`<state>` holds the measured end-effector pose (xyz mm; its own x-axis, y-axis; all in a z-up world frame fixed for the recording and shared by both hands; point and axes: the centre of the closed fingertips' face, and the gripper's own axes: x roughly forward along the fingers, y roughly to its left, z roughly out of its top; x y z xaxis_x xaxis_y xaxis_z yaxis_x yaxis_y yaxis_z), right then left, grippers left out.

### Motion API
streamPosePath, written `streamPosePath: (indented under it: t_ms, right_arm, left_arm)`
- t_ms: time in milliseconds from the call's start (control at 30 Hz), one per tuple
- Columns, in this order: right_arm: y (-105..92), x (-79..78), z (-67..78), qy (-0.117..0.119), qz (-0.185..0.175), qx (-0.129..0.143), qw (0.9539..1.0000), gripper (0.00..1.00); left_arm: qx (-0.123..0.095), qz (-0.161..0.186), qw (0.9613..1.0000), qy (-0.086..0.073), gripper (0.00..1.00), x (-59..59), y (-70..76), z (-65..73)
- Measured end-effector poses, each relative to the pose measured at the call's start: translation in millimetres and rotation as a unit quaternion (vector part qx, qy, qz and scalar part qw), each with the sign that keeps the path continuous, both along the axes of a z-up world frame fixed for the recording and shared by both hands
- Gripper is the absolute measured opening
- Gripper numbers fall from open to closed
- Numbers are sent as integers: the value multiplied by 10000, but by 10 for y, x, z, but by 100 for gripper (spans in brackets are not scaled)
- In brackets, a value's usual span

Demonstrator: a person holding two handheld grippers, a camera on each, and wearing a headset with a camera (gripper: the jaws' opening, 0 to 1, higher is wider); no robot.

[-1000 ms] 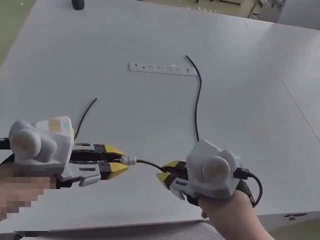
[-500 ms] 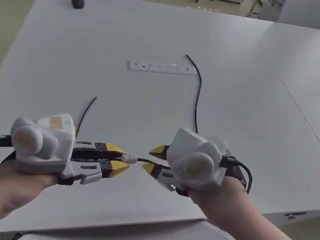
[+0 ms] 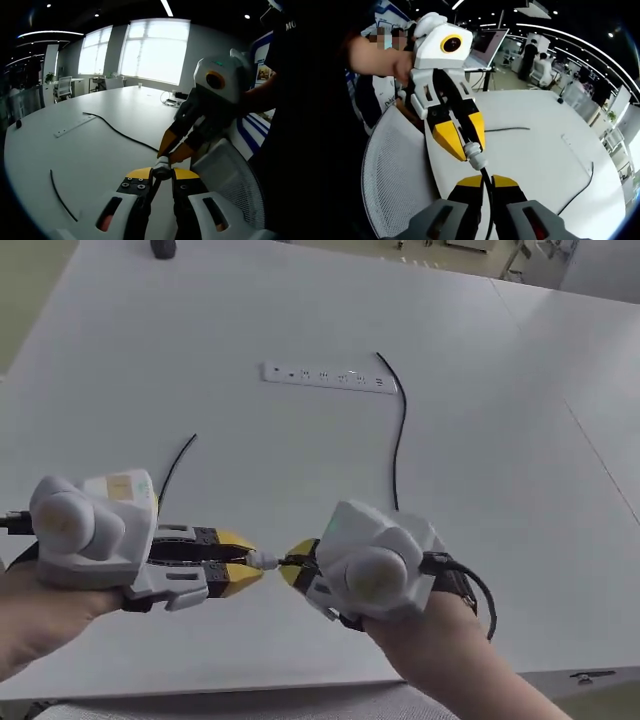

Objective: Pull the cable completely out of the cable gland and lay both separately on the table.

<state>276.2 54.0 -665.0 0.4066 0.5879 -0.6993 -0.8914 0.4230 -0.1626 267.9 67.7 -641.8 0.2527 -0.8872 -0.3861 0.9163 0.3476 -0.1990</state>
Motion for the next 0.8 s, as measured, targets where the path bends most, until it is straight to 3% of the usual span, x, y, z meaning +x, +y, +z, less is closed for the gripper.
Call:
streamPosePath:
  t_ms: [333, 533, 800]
  right_arm:
    - [-69, 34, -3, 177, -359, 250, 9989, 0]
    - [-188, 47, -83, 393, -655, 315, 9966, 0]
    - [-389, 80, -235, 974, -1385, 663, 9833, 0]
  left_arm:
    - [32, -28, 10000, -51, 15, 13, -28, 21]
    - [42, -20, 10000, -53, 15, 22, -17, 18]
    - [7, 27, 10000, -45, 15, 26, 9, 38]
